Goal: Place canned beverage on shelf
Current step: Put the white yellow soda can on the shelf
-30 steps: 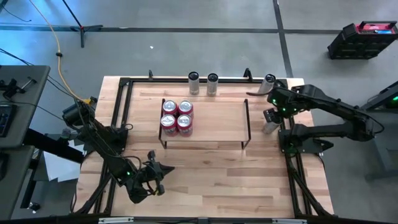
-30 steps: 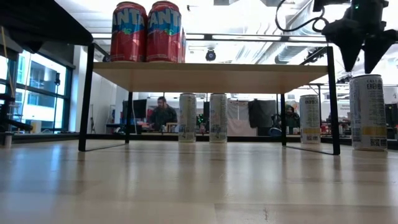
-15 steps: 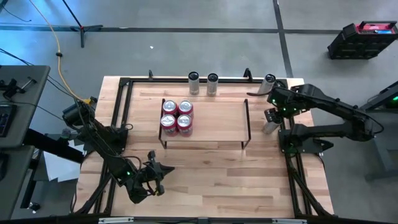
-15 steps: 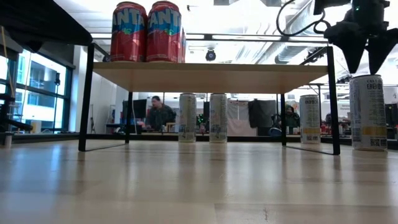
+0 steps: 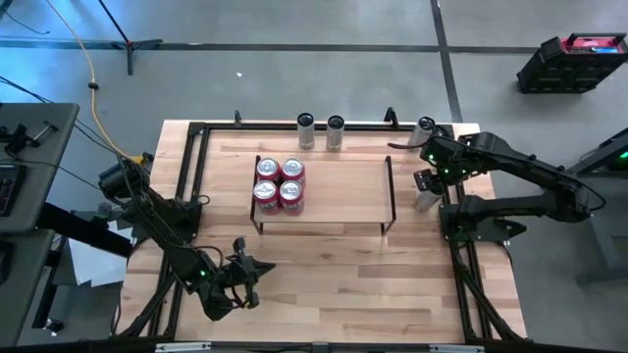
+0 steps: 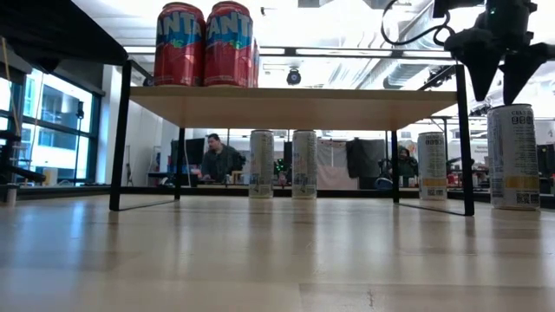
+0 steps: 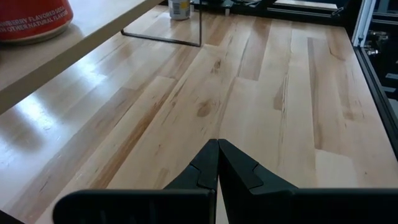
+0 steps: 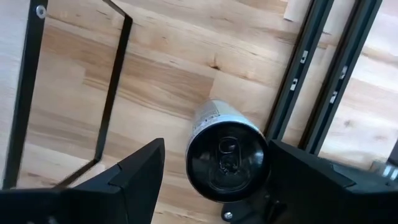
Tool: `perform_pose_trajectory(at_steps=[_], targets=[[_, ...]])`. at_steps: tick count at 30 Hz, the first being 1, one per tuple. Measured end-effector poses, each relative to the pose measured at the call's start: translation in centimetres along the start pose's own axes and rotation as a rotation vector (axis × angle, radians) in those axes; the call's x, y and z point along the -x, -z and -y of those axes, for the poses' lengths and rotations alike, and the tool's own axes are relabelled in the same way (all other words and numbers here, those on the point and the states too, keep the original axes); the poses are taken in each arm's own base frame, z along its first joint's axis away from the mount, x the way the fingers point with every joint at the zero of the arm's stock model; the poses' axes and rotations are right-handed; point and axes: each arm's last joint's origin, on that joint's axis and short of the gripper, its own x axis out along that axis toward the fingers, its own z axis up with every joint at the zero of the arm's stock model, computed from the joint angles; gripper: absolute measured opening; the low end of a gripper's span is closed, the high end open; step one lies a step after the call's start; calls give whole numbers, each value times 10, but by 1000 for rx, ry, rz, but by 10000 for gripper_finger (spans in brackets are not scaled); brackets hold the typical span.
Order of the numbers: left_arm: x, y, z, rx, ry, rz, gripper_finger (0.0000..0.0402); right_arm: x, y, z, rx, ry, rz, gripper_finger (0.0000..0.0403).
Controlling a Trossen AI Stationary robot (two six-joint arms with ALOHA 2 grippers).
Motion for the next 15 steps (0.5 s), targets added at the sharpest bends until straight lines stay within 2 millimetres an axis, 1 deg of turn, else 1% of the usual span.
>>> perform_pose_trajectory(at_steps=[4,15], targets=[[0,0,0,0,0,0,0,0,0,0,42,-5,3,273],[0,0,0,0,1,-1,0,0,0,-3,33,-70,-44,273]])
